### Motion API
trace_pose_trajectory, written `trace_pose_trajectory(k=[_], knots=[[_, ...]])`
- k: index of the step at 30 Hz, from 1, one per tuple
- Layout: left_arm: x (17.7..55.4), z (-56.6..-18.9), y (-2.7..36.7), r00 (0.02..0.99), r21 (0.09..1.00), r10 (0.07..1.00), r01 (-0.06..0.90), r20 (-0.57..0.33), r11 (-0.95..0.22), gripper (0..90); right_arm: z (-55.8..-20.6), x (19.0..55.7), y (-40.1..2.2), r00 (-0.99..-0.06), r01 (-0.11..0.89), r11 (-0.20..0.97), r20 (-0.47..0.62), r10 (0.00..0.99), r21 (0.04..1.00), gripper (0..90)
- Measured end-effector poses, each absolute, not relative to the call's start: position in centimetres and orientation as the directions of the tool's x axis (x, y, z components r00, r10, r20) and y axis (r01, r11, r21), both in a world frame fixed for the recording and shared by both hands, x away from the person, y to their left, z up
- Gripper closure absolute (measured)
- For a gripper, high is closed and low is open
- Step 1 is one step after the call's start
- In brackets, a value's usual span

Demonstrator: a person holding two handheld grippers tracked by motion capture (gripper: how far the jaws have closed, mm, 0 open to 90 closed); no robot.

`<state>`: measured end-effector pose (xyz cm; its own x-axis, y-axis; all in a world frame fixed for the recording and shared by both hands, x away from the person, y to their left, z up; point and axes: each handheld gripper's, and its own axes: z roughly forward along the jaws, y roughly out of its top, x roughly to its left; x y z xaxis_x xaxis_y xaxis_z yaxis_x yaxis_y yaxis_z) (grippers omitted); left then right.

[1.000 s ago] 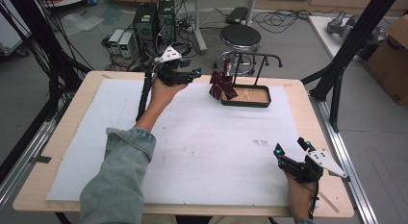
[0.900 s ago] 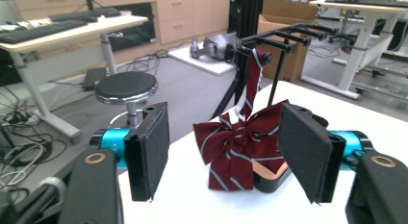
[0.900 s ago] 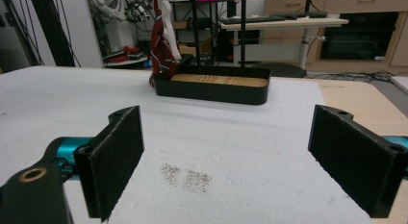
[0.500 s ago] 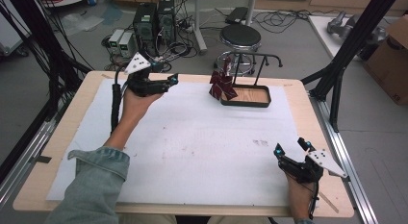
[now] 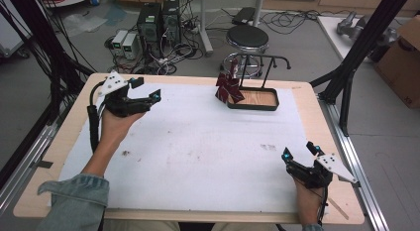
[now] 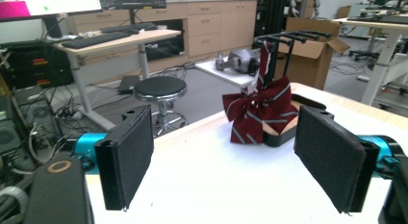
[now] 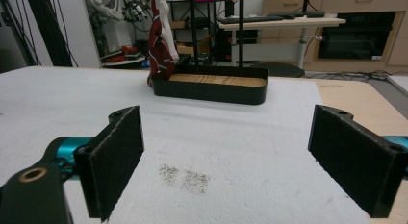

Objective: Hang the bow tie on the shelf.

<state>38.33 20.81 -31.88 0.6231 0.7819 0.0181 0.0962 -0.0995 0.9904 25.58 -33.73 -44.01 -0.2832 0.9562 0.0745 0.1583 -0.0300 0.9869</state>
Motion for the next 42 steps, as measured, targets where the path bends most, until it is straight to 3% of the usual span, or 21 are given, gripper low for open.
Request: trace_pose_trajectory(k=[22,29,42], knots=[[31.6,-35.1,26.9,0.522,0.988,0.852,0.108,0.038,-0.111,18.9,-44.0,25.6,-33.8,-0.276,0.161,-0.030,0.074,0.958,0.986,11.2],[29.8,-36.9,28.1,0.485,0.981,0.872,0.126,0.071,-0.150,18.9,-44.0,25.6,-33.8,-0.276,0.161,-0.029,0.073,0.958,0.987,11.2],[27.2,-40.1,29.3,0.470,0.980,0.882,0.154,0.040,-0.127,19.9,-44.0,25.6,-33.8,-0.272,0.162,-0.029,0.073,0.959,0.986,11.2]])
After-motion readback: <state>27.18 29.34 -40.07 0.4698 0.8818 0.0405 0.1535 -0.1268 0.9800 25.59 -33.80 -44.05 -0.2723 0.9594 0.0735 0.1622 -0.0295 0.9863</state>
